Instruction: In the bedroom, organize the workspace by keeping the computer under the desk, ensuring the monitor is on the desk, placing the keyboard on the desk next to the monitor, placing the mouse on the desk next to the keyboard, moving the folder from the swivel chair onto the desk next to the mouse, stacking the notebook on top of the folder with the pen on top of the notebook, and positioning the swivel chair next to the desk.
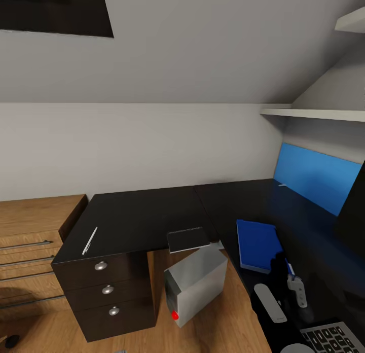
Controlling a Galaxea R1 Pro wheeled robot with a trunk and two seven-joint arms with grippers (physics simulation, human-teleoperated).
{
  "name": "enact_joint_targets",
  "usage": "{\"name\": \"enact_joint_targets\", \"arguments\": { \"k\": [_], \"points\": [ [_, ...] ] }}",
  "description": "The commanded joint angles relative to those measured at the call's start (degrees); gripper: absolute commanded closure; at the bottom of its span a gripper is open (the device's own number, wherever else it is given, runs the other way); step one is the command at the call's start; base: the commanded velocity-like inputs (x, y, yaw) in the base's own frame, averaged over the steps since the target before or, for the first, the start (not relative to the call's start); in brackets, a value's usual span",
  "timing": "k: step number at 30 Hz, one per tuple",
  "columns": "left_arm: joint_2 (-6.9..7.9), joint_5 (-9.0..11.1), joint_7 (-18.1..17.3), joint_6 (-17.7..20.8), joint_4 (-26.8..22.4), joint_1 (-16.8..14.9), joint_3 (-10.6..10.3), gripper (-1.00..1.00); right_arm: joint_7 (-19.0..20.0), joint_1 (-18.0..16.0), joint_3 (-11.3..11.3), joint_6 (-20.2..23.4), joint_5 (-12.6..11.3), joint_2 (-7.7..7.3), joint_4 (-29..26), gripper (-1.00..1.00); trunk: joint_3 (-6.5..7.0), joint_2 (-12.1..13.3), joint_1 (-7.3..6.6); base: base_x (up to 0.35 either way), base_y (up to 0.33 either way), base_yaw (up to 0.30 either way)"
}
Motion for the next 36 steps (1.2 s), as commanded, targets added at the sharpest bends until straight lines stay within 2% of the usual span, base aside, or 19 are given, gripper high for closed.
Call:
{"name": "enact_joint_targets", "arguments": {
  "k": [1,5,16,26,33,36],
  "points": [
    [0.07,0.3,0.4,0.3,-0.1,0.0,-0.2,-1.00,-0.3,0.0,-0.1,-0.1,0.3,0.05,-0.3,-1.00,-0.05,0.0,0.00,0.000,0.000,0.000],
    [0.07,0.3,0.4,0.3,-0.1,0.0,-0.2,-1.00,-0.3,0.0,-0.2,-0.3,0.6,0.17,-3.4,-1.00,-0.05,0.0,0.00,0.000,0.000,0.000],
    [0.07,0.3,0.4,0.2,-0.1,0.0,-0.2,-1.00,-0.3,0.0,-0.2,-0.3,0.6,0.15,-4.0,-1.00,-0.05,0.0,0.00,0.000,0.000,0.000],
    [0.07,0.3,0.4,0.2,-0.1,0.0,-0.2,-1.00,-0.2,0.0,-0.2,-0.4,0.6,0.16,-4.1,-1.00,1.75,4.0,-2.20,0.000,0.000,0.000],
    [0.07,0.3,0.4,0.3,0.0,0.0,-0.2,-1.00,-0.1,0.1,-0.2,-0.4,0.6,0.15,-4.3,-1.00,1.75,4.0,-2.20,0.000,0.000,0.000],
    [0.07,0.3,0.4,0.3,0.4,0.0,-0.2,-1.00,1.0,0.3,-0.2,-0.4,0.6,0.25,-6.4,-1.00,1.75,4.0,-2.20,0.000,0.000,0.000]
  ]
}}
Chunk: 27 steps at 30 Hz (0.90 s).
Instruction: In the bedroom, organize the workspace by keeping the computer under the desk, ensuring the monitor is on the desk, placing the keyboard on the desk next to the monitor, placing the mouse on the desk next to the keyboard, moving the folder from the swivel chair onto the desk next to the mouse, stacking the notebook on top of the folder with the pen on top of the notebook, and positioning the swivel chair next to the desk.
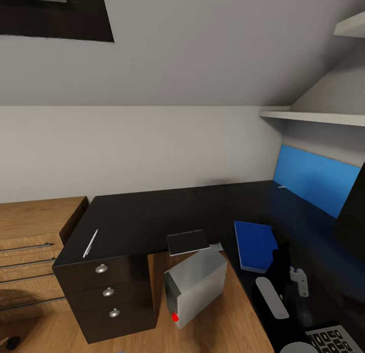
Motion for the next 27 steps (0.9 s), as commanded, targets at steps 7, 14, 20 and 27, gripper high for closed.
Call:
{"name": "enact_joint_targets", "arguments": {
  "k": [7,14,20,27],
  "points": [
    [0.07,0.3,0.4,0.1,0.2,0.0,-0.2,-1.00,3.2,0.3,7.7,0.1,0.1,-0.06,-1.1,-1.00,-0.05,0.0,0.00,0.000,0.000,0.000],
    [0.07,0.3,0.4,-0.2,0.2,0.0,-0.2,-1.00,2.1,0.4,18.0,7.4,0.0,-0.33,-0.4,-1.00,-0.05,0.0,0.00,0.000,0.000,0.000],
    [0.07,0.1,0.3,-0.3,0.1,0.0,-0.3,-1.00,2.1,0.4,20.7,25.1,0.0,-0.27,-0.4,-1.00,-0.05,0.0,0.00,0.000,0.000,0.000],
    [0.07,0.1,0.3,-0.3,0.2,0.0,-0.3,-1.00,2.4,0.4,21.8,45.9,-0.2,-0.02,-0.4,-1.00,-0.05,0.0,0.00,0.000,0.000,0.000]
  ]
}}
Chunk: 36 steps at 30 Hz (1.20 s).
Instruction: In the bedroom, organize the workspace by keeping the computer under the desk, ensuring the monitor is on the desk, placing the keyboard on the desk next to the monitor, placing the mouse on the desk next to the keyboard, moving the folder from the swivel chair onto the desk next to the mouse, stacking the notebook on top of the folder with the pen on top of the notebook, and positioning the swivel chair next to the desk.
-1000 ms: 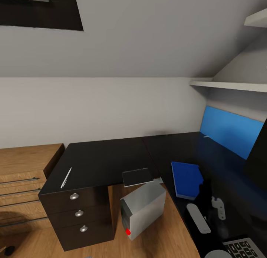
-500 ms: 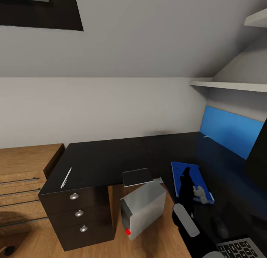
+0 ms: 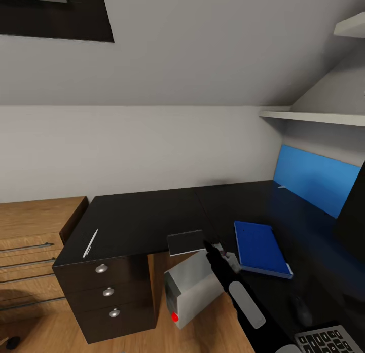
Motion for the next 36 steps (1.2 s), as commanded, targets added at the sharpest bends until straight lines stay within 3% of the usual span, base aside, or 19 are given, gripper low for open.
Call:
{"name": "enact_joint_targets", "arguments": {
  "k": [1,13,20,26,36],
  "points": [
    [0.07,0.3,0.4,0.3,-0.1,0.0,-0.2,-1.00,0.5,0.0,0.3,3.3,-0.5,0.01,-0.2,-1.00,-0.05,0.0,0.00,-0.089,0.092,0.000],
    [0.07,0.3,0.3,0.3,-0.1,0.0,-0.2,-1.00,2.5,0.0,0.2,4.6,-0.9,0.87,-0.2,-1.00,-0.05,0.0,0.00,-0.185,0.208,0.000],
    [0.07,0.4,0.5,0.3,-1.0,0.0,0.0,-1.00,2.9,0.0,0.1,4.5,-1.2,0.99,-0.2,-1.00,-0.05,0.0,0.00,-0.038,0.042,0.000],
    [0.07,0.4,0.5,0.3,-1.2,0.0,0.0,-1.00,2.9,0.0,0.1,4.6,-3.8,0.99,0.0,-1.00,-1.13,-2.4,1.32,-0.002,0.002,0.000],
    [0.16,0.4,0.7,0.3,-1.2,0.0,0.2,-1.00,2.9,0.0,0.2,4.6,-4.4,0.99,0.1,-1.00,-2.92,-6.4,3.52,0.000,0.000,0.000]
  ]
}}
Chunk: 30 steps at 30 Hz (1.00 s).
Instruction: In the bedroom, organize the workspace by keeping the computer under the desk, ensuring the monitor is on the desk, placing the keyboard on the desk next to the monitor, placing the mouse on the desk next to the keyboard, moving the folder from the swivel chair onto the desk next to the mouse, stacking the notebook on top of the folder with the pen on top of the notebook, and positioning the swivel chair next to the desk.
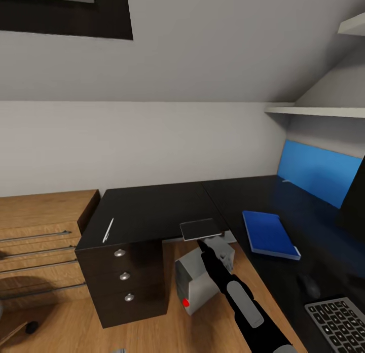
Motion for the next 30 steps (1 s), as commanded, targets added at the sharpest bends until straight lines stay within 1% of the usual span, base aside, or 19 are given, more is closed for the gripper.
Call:
{"name": "enact_joint_targets", "arguments": {
  "k": [1,24,30],
  "points": [
    [0.07,0.3,0.4,0.3,-0.1,0.0,-0.2,-1.00,0.1,0.0,0.0,0.1,-0.5,0.00,0.0,-1.00,-0.23,-0.4,0.23,0.000,0.000,0.000],
    [0.02,0.3,0.6,0.3,-0.1,0.0,-0.3,-1.00,0.1,0.0,0.0,0.2,-0.5,-0.11,-0.2,-1.00,-4.36,-9.7,5.28,0.000,0.000,0.000],
    [0.07,0.3,0.4,0.3,0.1,0.0,-0.3,-1.00,0.1,0.0,-0.1,0.2,-0.6,-0.17,-0.2,-1.00,-4.36,-9.7,5.28,0.000,0.000,0.000]
  ]
}}
